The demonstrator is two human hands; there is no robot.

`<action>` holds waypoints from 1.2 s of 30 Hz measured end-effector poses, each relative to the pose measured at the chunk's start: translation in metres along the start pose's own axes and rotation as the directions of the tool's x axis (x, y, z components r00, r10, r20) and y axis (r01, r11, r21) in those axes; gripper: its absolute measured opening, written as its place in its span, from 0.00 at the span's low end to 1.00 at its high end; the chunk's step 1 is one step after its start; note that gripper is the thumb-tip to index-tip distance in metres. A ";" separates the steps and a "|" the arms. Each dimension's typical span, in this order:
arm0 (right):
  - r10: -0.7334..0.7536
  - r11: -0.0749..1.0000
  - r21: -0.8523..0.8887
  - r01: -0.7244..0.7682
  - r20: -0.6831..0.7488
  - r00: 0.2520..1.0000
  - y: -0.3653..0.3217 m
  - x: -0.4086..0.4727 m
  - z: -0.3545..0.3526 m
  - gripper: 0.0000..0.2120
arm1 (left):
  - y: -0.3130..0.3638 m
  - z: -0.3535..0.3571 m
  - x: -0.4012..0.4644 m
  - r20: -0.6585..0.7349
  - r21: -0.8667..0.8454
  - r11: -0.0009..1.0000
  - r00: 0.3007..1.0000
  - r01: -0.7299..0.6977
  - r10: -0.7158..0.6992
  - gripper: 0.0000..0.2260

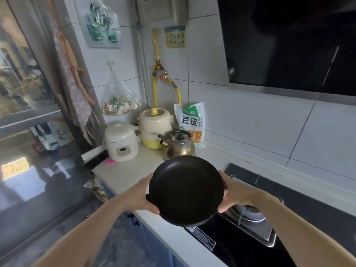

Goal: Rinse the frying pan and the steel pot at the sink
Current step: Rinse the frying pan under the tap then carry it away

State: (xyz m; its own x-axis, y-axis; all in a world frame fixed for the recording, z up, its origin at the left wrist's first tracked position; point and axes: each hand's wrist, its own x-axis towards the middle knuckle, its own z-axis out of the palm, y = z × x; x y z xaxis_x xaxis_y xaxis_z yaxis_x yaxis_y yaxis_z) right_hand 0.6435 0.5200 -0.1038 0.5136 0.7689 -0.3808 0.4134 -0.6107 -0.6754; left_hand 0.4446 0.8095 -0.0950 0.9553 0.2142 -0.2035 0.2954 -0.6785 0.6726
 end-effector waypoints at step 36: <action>0.030 0.995 -0.094 -0.026 0.041 0.999 0.057 0.150 0.024 0.50 | -0.127 0.074 0.116 -0.070 -0.080 0.996 0.996 0.040 -0.046 0.44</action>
State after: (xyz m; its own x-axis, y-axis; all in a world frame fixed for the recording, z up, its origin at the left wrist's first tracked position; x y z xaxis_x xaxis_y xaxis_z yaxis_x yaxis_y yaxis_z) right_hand 0.7263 0.6049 -0.2148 0.4942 0.7573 -0.4269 0.4685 -0.6457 -0.6031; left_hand 0.5187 0.8684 -0.2567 0.9380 0.2937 -0.1839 0.3322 -0.6112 0.7184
